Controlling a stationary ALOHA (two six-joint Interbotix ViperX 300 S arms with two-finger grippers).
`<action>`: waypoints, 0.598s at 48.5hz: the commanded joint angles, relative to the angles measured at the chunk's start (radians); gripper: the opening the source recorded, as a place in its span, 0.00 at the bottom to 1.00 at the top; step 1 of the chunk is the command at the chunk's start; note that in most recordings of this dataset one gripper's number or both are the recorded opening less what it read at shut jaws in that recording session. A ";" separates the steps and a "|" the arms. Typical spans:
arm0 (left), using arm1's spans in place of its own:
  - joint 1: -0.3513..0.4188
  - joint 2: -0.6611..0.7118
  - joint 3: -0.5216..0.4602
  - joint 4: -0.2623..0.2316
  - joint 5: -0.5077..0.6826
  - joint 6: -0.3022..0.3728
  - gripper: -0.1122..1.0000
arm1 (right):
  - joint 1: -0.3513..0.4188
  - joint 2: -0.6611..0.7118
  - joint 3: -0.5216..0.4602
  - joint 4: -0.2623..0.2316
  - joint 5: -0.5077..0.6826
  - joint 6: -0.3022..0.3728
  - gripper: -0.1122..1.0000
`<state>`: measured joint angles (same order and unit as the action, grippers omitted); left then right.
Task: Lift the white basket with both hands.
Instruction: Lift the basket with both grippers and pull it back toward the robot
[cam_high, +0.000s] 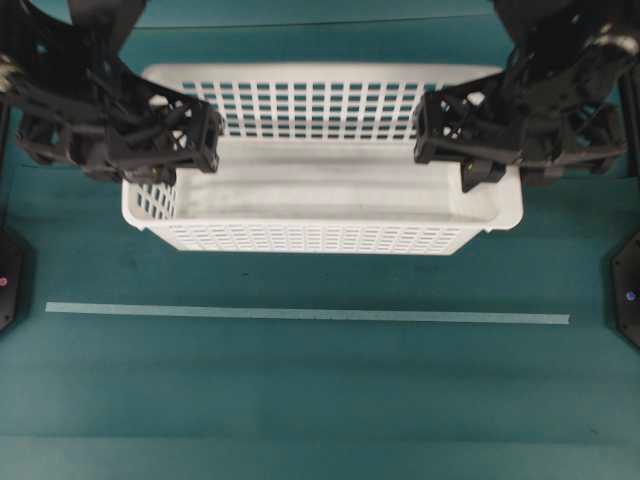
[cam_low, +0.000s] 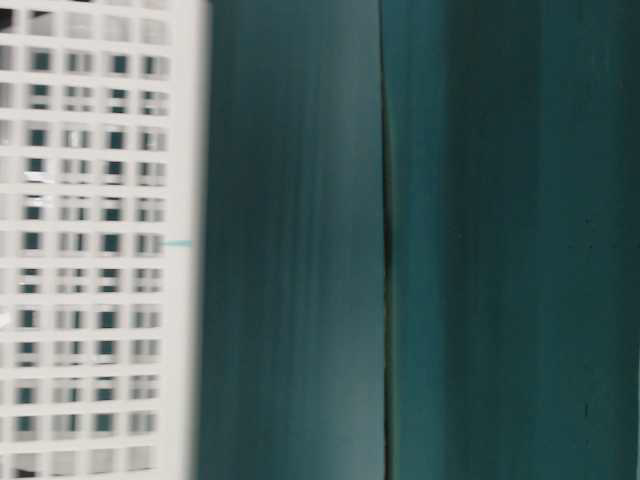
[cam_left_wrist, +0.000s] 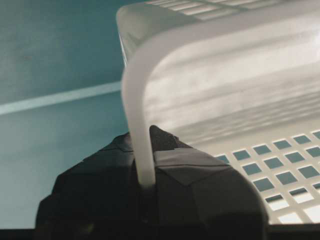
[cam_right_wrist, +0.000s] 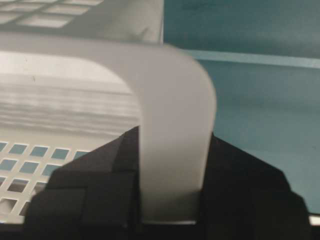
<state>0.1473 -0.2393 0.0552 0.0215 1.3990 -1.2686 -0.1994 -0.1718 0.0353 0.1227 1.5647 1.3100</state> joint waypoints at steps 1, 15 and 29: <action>-0.003 0.000 -0.091 0.006 0.026 0.063 0.07 | 0.011 0.018 -0.048 0.000 0.026 -0.051 0.28; -0.002 0.028 -0.255 0.006 0.202 0.100 0.07 | 0.014 0.029 -0.221 -0.031 0.199 -0.057 0.28; -0.002 0.112 -0.485 0.006 0.302 0.155 0.07 | 0.044 0.077 -0.422 -0.067 0.339 -0.058 0.28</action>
<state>0.1519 -0.1411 -0.3359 0.0322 1.6843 -1.2072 -0.1902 -0.1212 -0.3298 0.0598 1.8669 1.3100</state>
